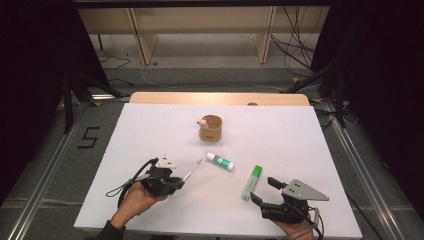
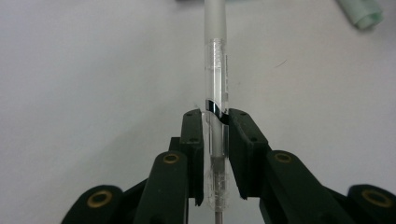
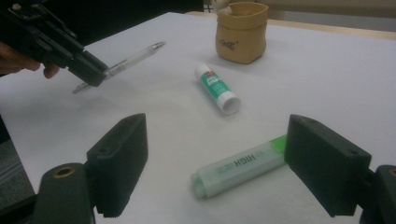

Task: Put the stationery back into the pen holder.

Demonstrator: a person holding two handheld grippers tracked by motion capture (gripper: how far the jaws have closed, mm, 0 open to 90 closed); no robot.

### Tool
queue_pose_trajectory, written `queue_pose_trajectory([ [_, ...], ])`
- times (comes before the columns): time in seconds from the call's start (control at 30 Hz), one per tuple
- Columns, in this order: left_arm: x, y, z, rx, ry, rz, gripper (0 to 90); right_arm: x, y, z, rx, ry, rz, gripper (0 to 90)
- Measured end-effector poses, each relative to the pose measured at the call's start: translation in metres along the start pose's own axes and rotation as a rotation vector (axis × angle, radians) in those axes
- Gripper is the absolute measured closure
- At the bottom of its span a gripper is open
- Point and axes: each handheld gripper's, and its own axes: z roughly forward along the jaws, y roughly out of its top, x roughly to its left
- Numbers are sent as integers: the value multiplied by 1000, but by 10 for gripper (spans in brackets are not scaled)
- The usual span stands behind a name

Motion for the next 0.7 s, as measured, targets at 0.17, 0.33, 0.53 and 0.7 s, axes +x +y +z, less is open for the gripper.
queue_pose_trajectory([
  [0.17,-6,0,2,-107,5,24,763,3,4,3,-4,37,23,224],
  [0.33,-13,-1,6,-188,-15,50,762,7,11,11,-4,84,50,221],
  [0.53,-23,-1,8,-265,-51,50,762,13,15,24,9,124,69,221],
  [0.7,-32,-1,10,-306,-67,70,762,17,19,35,0,163,99,232],
])
